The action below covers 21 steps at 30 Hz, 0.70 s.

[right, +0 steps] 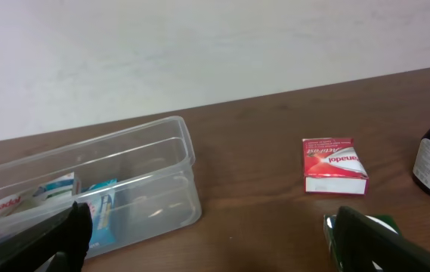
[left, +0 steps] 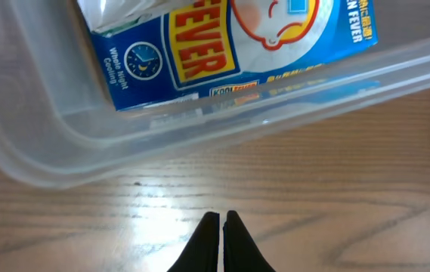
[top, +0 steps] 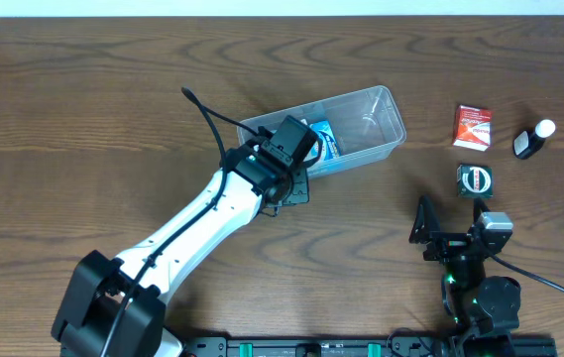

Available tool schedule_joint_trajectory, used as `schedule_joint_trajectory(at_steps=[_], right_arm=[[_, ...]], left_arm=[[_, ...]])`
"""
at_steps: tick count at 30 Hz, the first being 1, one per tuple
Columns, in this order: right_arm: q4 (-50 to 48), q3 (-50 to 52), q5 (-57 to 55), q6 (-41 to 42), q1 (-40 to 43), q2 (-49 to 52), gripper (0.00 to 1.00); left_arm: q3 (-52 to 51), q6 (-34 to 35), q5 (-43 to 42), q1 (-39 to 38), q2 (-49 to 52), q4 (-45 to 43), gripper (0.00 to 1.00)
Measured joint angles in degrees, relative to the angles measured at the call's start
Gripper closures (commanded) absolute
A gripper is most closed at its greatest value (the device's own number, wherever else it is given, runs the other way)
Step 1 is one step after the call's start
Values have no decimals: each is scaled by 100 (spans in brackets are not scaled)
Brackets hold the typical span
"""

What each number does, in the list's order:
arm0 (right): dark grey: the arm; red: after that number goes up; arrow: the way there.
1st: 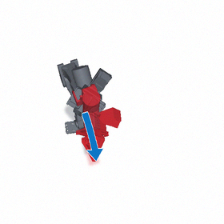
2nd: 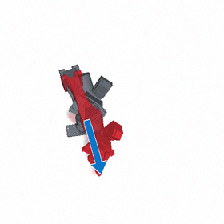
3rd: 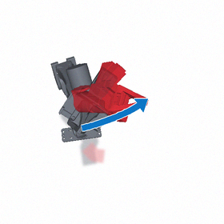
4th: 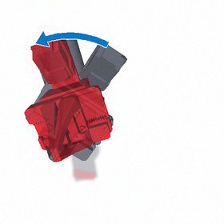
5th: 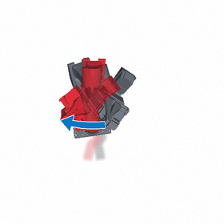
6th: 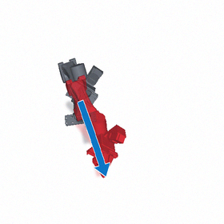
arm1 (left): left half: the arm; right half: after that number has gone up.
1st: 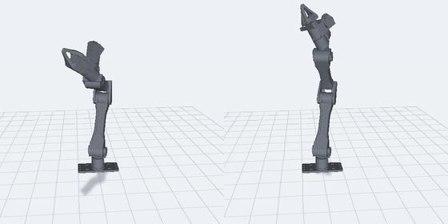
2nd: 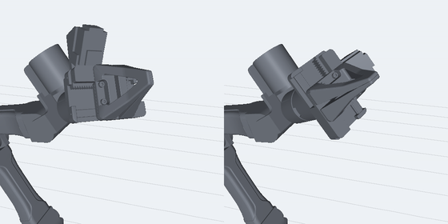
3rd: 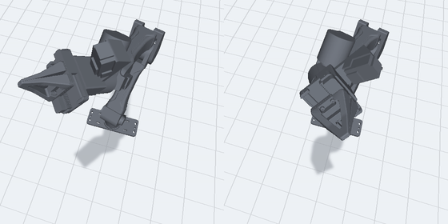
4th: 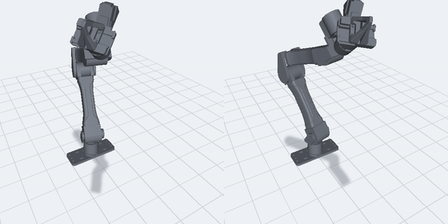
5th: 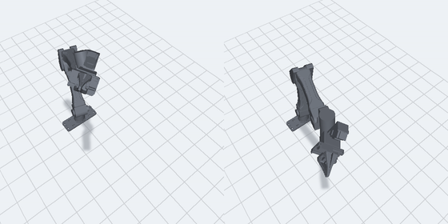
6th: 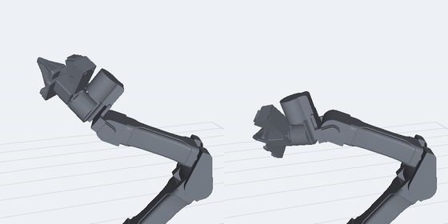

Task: Pack container

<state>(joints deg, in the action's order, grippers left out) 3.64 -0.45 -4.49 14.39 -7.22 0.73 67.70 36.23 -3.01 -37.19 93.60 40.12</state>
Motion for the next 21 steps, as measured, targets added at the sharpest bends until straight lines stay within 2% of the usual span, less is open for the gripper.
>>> schedule_joint_trajectory(at_steps=[9, 21], right_arm=[[0, 0, 2, 0, 0, 0, 1], [0, 0, 0, 0, 0, 0, 1]], left_arm=[[-498, -7, 61, 0, 4, -319, 94], [-498, -153, 1163, 0, 4, -356, 94]])
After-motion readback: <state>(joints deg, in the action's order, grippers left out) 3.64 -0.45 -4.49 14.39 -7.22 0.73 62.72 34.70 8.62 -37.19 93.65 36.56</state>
